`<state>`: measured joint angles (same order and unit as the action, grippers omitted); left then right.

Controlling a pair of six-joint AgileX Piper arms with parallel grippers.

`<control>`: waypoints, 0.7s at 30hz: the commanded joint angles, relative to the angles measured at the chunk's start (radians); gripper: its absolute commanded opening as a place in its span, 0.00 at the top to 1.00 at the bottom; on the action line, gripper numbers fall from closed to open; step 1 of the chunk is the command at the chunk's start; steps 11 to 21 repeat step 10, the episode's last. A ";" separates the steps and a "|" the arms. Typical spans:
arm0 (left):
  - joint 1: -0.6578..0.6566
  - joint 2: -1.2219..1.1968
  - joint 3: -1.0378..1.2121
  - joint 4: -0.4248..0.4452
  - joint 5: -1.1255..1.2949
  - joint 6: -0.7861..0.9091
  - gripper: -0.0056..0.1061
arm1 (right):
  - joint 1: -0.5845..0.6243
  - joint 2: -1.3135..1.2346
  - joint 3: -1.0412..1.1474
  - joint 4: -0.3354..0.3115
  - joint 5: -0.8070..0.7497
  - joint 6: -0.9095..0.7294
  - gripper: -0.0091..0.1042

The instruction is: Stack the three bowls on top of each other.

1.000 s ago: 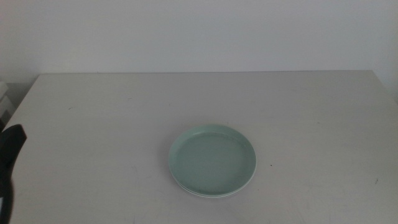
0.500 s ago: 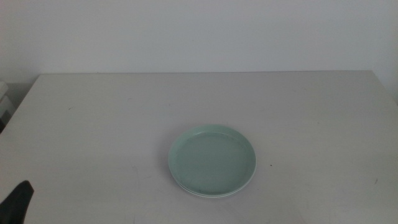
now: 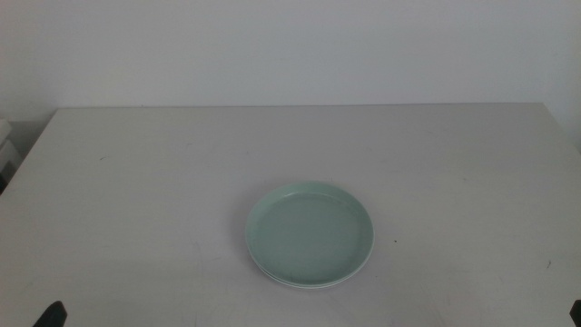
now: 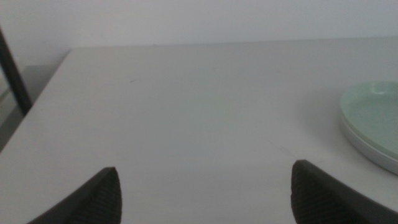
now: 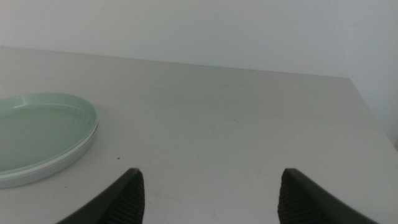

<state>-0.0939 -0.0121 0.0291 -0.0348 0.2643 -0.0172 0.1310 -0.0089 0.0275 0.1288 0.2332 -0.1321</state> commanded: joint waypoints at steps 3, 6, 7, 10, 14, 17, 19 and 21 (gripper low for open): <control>0.028 -0.016 -0.003 -0.045 -0.081 -0.010 0.01 | -0.008 -0.028 -0.006 -0.011 -0.069 -0.010 0.44; 0.028 -0.016 -0.003 -0.064 -0.081 -0.010 0.01 | -0.008 -0.028 -0.006 -0.011 -0.069 -0.010 0.44; 0.028 -0.016 -0.003 -0.064 -0.081 -0.010 0.01 | -0.008 -0.028 -0.006 -0.011 -0.069 -0.010 0.44; 0.028 -0.015 -0.003 -0.064 -0.080 -0.010 0.01 | -0.008 -0.028 -0.006 -0.011 -0.069 -0.010 0.44; 0.028 -0.015 -0.003 -0.064 -0.080 -0.010 0.01 | -0.008 -0.028 -0.006 -0.011 -0.069 -0.010 0.44; 0.028 -0.015 -0.003 -0.064 -0.080 -0.010 0.01 | -0.008 -0.028 -0.006 -0.011 -0.069 -0.010 0.44; 0.028 -0.015 -0.003 -0.064 -0.080 -0.010 0.01 | -0.008 -0.028 -0.006 -0.011 -0.069 -0.010 0.44; 0.028 -0.015 -0.003 -0.064 -0.080 -0.010 0.01 | -0.008 -0.028 -0.006 -0.011 -0.069 -0.010 0.44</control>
